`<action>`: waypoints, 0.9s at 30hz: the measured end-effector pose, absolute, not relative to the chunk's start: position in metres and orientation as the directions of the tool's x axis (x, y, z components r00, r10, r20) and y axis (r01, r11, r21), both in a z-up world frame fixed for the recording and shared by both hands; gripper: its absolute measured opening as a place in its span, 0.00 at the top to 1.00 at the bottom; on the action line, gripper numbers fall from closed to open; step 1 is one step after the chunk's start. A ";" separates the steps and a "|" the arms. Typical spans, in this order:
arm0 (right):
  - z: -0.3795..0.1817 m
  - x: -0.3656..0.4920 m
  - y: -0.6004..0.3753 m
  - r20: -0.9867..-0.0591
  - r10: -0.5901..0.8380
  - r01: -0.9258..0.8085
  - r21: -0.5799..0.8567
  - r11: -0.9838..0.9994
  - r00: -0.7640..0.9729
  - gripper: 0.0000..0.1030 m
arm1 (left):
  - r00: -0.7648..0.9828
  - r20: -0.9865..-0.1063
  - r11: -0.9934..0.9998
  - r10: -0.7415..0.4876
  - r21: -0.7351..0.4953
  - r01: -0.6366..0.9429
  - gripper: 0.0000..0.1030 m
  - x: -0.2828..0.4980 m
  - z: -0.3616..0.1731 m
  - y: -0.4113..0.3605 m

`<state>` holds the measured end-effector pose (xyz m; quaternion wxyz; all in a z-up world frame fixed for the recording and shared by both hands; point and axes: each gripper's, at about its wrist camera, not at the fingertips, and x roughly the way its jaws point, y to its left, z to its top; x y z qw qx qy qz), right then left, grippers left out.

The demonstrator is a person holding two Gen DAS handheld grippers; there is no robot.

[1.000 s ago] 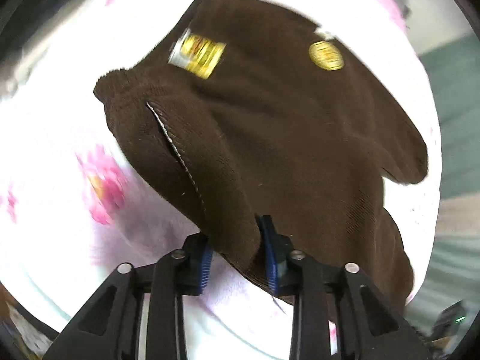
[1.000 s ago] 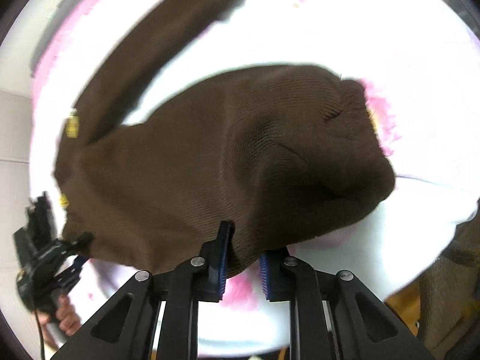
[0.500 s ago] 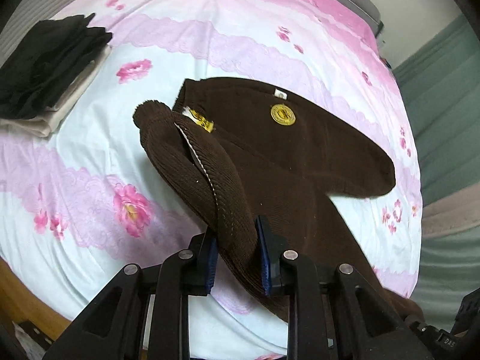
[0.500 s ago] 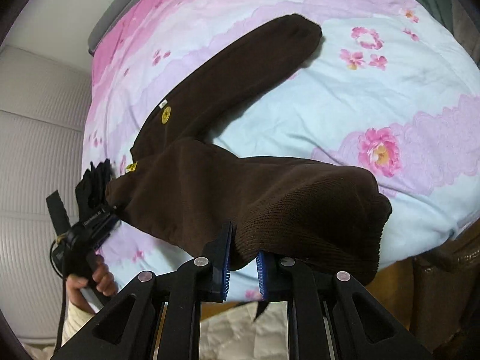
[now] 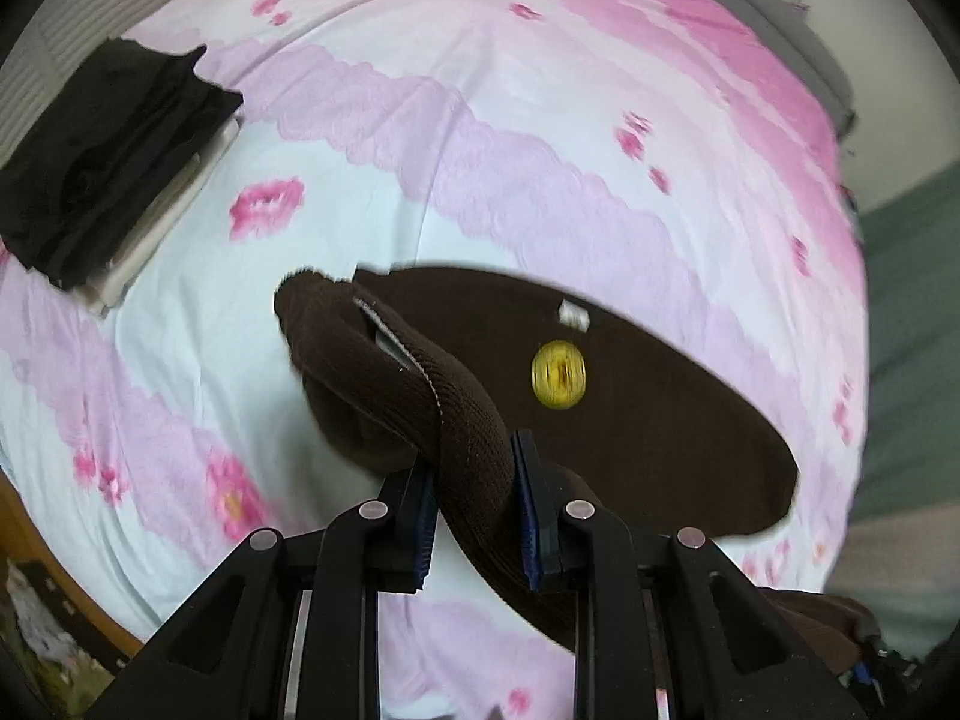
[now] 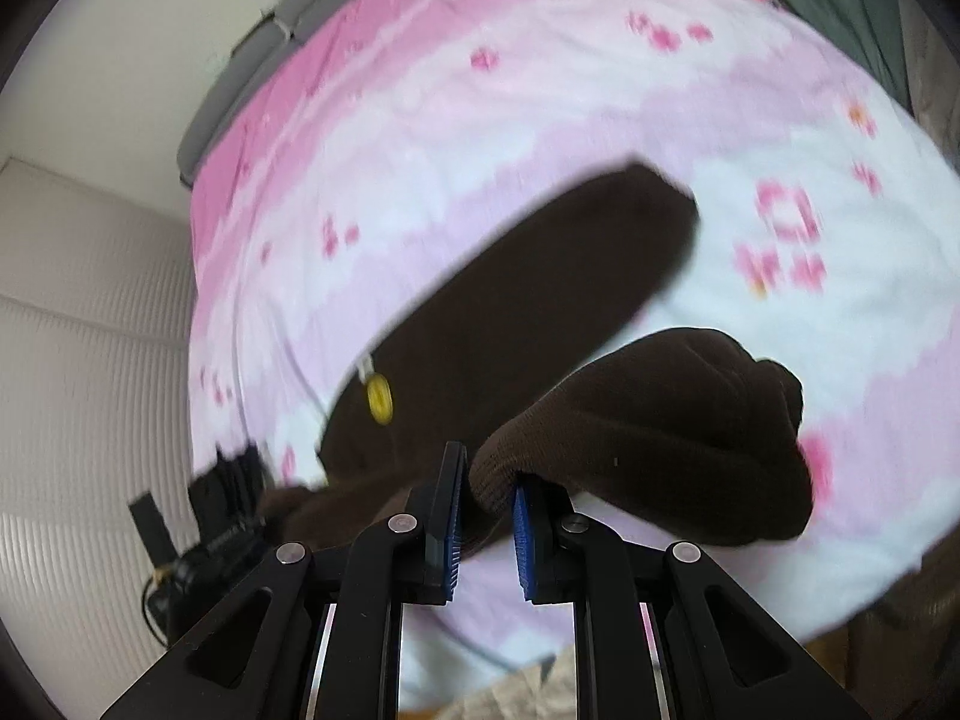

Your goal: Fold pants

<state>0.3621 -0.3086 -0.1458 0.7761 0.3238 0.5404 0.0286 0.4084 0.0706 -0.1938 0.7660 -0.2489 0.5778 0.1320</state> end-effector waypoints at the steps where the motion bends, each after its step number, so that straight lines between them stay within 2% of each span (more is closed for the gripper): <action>1: -0.144 0.378 -0.310 -0.814 0.388 0.308 0.537 0.785 0.432 0.85 | 0.297 -0.951 0.837 -0.080 -0.226 -0.499 0.77 0.419 -0.196 0.070; 6: -0.162 0.449 -0.319 -0.794 0.384 0.377 0.575 0.726 0.472 0.85 | 0.229 -0.972 0.823 -0.054 -0.173 -0.541 0.77 0.479 -0.222 0.064; 13: -0.224 0.526 -0.323 -0.858 0.341 0.456 0.497 0.738 0.383 0.85 | 0.109 -0.992 0.828 -0.061 -0.111 -0.549 0.76 0.533 -0.271 0.058; 16: -0.235 0.538 -0.325 -0.876 0.316 0.469 0.466 0.751 0.365 0.84 | 0.092 -0.994 0.838 -0.065 -0.105 -0.535 0.69 0.545 -0.277 0.055; 17: -0.236 0.543 -0.326 -0.875 0.317 0.466 0.467 0.751 0.366 0.84 | 0.095 -0.993 0.841 -0.075 -0.114 -0.529 0.59 0.548 -0.276 0.055; 18: -0.238 0.546 -0.327 -0.871 0.325 0.465 0.475 0.747 0.368 0.79 | 0.110 -0.989 0.841 -0.094 -0.138 -0.523 0.49 0.549 -0.274 0.056; 19: -0.238 0.551 -0.327 -0.869 0.333 0.456 0.479 0.750 0.365 0.65 | 0.133 -0.985 0.840 -0.106 -0.160 -0.518 0.33 0.548 -0.270 0.057; 21: -0.233 0.555 -0.329 -0.879 0.306 0.434 0.452 0.779 0.365 0.44 | 0.195 -0.975 0.850 -0.105 -0.190 -0.492 0.32 0.545 -0.255 0.056; 25: -0.196 0.539 -0.328 -0.870 0.214 0.345 0.387 0.855 0.445 0.38 | 0.314 -0.946 0.913 -0.076 -0.193 -0.360 0.24 0.532 -0.218 0.046; 27: -0.182 0.528 -0.326 -0.856 0.191 0.285 0.358 0.889 0.480 0.33 | 0.362 -0.931 0.957 -0.037 -0.137 -0.255 0.22 0.518 -0.204 0.038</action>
